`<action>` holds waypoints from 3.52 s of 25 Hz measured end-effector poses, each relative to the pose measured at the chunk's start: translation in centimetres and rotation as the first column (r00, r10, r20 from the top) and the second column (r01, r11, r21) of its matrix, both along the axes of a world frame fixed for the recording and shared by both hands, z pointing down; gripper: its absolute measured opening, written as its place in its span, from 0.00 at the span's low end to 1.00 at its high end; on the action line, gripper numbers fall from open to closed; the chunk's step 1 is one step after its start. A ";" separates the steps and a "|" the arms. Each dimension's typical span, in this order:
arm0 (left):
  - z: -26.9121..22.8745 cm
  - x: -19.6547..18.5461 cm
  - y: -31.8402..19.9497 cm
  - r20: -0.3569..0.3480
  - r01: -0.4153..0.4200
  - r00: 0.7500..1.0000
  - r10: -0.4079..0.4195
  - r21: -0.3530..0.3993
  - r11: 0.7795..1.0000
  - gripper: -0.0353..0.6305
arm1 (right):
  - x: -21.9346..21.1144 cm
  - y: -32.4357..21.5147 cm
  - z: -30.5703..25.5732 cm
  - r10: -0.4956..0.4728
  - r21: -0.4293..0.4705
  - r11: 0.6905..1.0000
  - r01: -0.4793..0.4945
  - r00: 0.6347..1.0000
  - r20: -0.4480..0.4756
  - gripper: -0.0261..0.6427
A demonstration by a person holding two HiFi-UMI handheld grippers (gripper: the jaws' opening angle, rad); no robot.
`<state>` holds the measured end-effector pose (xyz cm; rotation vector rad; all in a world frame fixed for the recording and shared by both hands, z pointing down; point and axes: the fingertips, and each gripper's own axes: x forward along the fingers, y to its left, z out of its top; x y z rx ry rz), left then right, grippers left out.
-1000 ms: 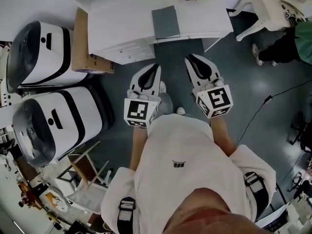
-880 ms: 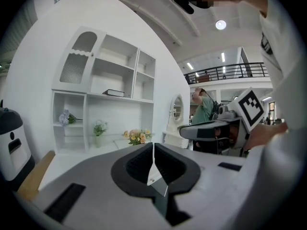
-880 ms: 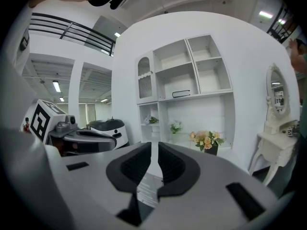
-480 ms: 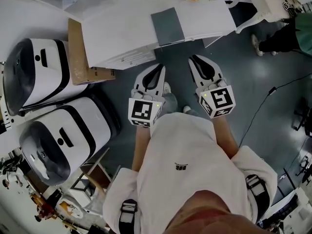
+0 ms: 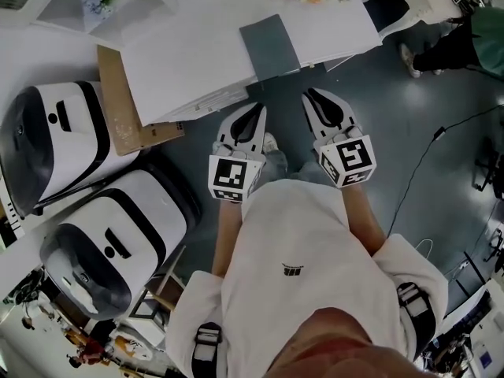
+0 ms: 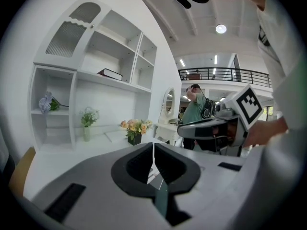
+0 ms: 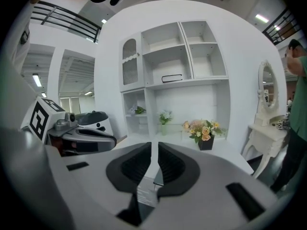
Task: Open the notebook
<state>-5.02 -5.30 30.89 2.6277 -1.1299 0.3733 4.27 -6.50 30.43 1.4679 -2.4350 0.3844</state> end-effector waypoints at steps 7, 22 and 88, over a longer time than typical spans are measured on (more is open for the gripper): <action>2.0 0.1 -1.8 0.001 -0.047 0.999 0.047 -0.026 0.999 0.05 | 0.3 -1.3 2.6 0.040 -0.027 0.999 -0.041 0.999 -0.027 0.08; 6.2 3.9 -4.3 -0.010 -0.101 0.995 0.101 -0.106 0.989 0.05 | 3.7 -2.7 7.6 0.099 -0.116 0.988 -0.103 0.994 -0.038 0.08; 22.5 8.6 -11.8 0.086 -0.075 0.991 0.103 -0.285 0.955 0.05 | 4.7 -11.7 29.0 0.063 -0.458 0.889 -0.006 0.992 0.110 0.17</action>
